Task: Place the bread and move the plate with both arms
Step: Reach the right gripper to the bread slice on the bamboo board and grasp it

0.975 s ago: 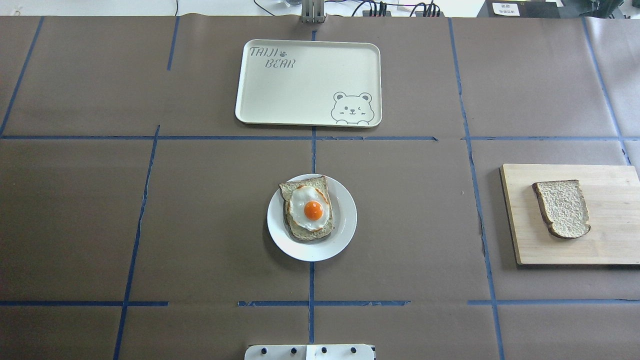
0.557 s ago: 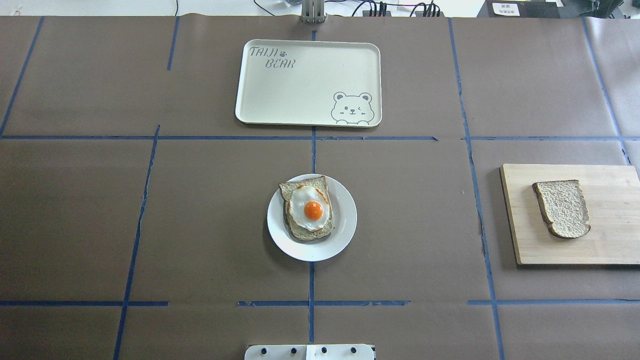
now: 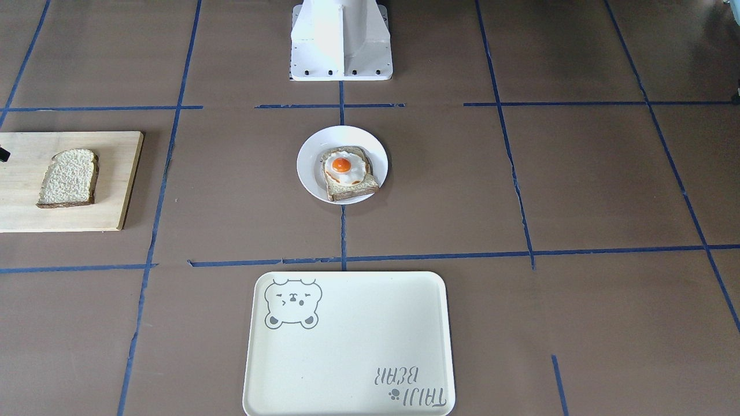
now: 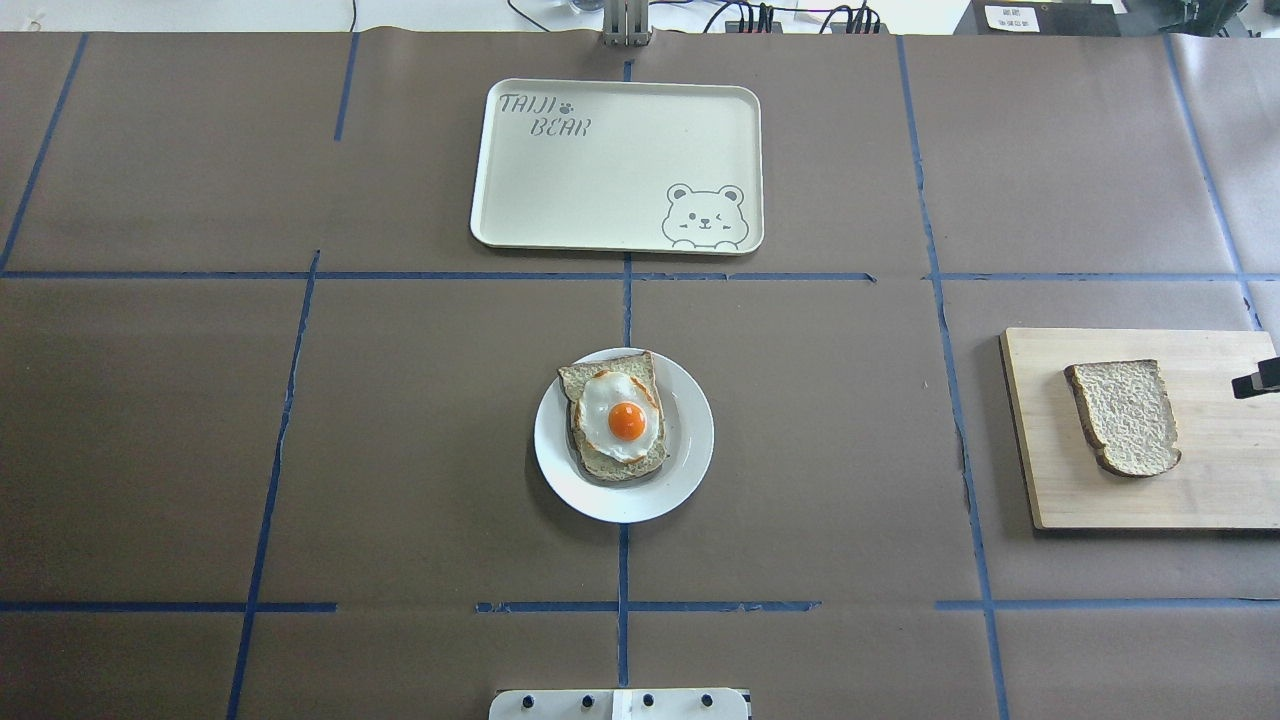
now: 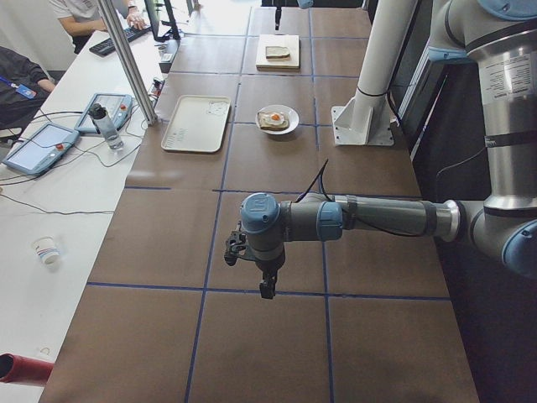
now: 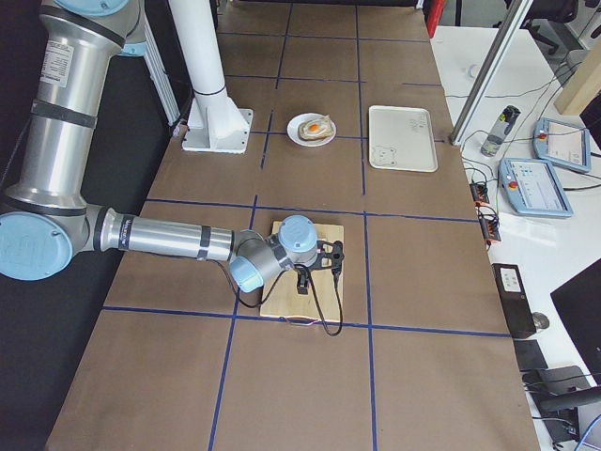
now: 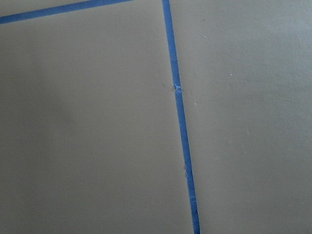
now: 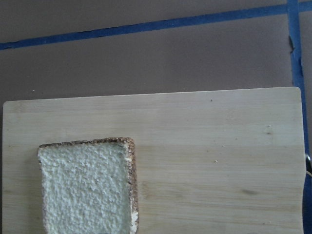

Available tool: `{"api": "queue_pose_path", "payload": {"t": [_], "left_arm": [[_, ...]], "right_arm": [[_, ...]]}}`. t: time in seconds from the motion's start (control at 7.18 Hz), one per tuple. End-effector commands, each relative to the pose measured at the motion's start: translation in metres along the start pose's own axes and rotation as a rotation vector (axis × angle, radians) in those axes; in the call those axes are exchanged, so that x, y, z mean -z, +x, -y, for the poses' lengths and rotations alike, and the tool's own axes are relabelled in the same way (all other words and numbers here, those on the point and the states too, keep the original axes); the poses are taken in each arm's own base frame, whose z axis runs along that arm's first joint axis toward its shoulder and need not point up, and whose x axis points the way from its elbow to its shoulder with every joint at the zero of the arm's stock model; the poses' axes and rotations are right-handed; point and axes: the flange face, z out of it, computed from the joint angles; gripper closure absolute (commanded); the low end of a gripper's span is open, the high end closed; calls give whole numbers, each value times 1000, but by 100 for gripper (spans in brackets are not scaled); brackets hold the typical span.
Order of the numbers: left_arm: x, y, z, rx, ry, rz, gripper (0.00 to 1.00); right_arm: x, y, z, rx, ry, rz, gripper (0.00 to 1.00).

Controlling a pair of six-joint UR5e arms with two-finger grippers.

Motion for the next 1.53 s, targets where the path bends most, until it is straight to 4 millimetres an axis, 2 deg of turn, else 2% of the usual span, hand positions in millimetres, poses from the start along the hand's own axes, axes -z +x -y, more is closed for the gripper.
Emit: {"api": "queue_pose_path", "payload": {"t": [0.0,0.14,0.42,0.84,1.25,1.39], "left_arm": [[-1,0,0,0,-1,0,0],[0,0,0,-1,1,0,0],[0,0,0,-1,1,0,0],[0,0,0,-1,1,0,0],[0,0,0,0,-1,0,0],[-1,0,0,0,-1,0,0]], "right_arm": [[-46,-37,-16,-5,9,-8,7],[-54,-50,-14,5,9,-9,7],[-67,-58,-23,3,-25,-10,13],[-69,-51,-27,-7,-32,-20,22],[-70,-50,-28,-9,-36,-22,25],[-70,-50,-28,-12,-36,-22,35]]}}
